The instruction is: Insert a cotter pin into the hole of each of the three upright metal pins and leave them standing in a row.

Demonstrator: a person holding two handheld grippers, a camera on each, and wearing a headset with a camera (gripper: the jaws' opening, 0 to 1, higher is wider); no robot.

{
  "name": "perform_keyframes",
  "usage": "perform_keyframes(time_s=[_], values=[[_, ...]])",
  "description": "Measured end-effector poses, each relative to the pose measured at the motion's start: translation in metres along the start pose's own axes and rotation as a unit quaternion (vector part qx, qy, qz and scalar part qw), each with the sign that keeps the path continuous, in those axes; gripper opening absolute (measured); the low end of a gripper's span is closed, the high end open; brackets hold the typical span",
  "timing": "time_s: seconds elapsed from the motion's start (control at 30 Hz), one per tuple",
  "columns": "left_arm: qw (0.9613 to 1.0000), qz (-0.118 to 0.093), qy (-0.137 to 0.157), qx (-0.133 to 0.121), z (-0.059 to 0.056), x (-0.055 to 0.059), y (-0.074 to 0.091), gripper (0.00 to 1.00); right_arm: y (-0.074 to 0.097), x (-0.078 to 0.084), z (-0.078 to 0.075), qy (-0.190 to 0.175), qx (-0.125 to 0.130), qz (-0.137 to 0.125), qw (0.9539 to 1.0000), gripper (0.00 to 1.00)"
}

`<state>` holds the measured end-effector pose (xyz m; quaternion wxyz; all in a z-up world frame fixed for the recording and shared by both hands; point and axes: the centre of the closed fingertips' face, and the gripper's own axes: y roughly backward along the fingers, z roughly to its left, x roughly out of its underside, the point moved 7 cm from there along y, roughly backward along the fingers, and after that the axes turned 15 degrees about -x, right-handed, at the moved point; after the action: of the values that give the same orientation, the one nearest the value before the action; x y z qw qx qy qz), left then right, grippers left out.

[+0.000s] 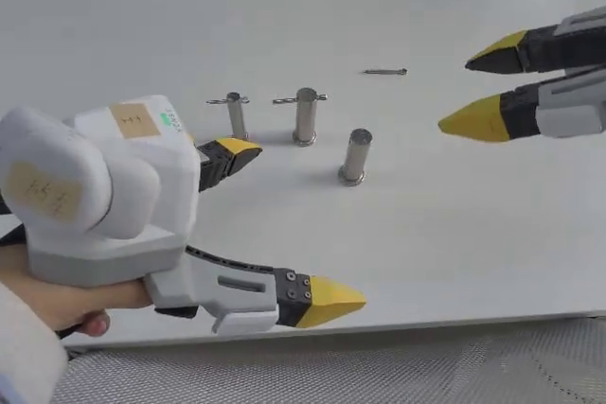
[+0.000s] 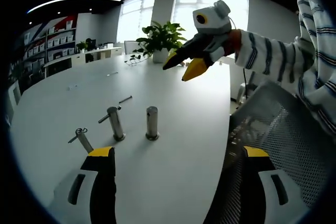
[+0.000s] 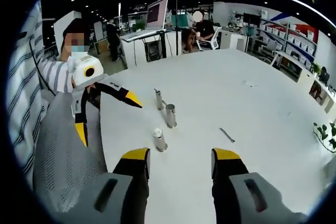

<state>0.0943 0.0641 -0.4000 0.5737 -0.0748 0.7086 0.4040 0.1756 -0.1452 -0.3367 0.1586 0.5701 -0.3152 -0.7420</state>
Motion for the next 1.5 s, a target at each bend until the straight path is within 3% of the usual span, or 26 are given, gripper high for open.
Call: perform_keyframes(time_s=[0.2, 0.33, 0.4, 0.5, 0.63, 0.8, 0.97, 1.13, 1.2, 1.23, 1.33, 1.4, 1.5], values=[[1.0000, -0.006, 0.002, -0.006, 0.003, -0.007, 0.006, 0.94, 0.002, -0.001, -0.023, 0.031, -0.011, 0.061, 0.9976, 0.35], [0.9996, -0.023, 0.014, -0.012, 0.005, -0.018, 0.010, 0.94, -0.003, -0.002, -0.040, 0.030, -0.014, 0.066, 0.9973, 0.33], [0.9995, -0.027, 0.013, -0.015, 0.006, -0.021, 0.012, 0.94, -0.006, -0.001, -0.048, 0.038, -0.019, 0.089, 0.9951, 0.31], [0.9994, -0.023, 0.019, -0.018, 0.008, -0.019, 0.015, 0.95, -0.011, 0.004, -0.061, 0.052, -0.036, 0.147, 0.9872, 0.30], [0.9992, -0.019, 0.026, -0.021, 0.008, -0.015, 0.019, 0.95, -0.020, -0.001, -0.074, 0.059, -0.044, 0.154, 0.9854, 0.27], [0.9993, -0.004, 0.028, -0.025, 0.010, -0.007, 0.021, 0.95, -0.031, -0.006, -0.095, 0.089, -0.042, 0.200, 0.9749, 0.18], [0.9995, 0.010, 0.029, -0.011, 0.006, -0.003, 0.021, 0.94, -0.045, -0.011, -0.105, 0.098, -0.049, 0.221, 0.9691, 0.00], [0.9996, 0.009, 0.028, -0.008, 0.003, -0.006, 0.019, 0.94, -0.060, -0.014, -0.112, 0.114, -0.059, 0.238, 0.9628, 0.03], [0.9995, 0.008, 0.030, -0.005, 0.002, -0.007, 0.018, 0.94, -0.065, -0.013, -0.117, 0.127, -0.060, 0.259, 0.9555, 0.06], [0.9995, 0.008, 0.030, -0.003, 0.001, -0.007, 0.018, 0.93, -0.067, -0.011, -0.120, 0.134, -0.061, 0.277, 0.9497, 0.07], [0.9996, 0.007, 0.025, -0.004, 0.000, -0.006, 0.017, 0.93, -0.074, -0.006, -0.125, 0.138, -0.067, 0.302, 0.9410, 0.08], [0.9996, 0.008, 0.026, -0.005, 0.001, -0.005, 0.015, 0.93, -0.075, -0.003, -0.121, 0.127, -0.073, 0.308, 0.9399, 0.08], [0.9995, 0.009, 0.030, -0.007, 0.001, -0.004, 0.014, 0.93, -0.079, 0.000, -0.127, 0.123, -0.073, 0.312, 0.9392, 0.09]])
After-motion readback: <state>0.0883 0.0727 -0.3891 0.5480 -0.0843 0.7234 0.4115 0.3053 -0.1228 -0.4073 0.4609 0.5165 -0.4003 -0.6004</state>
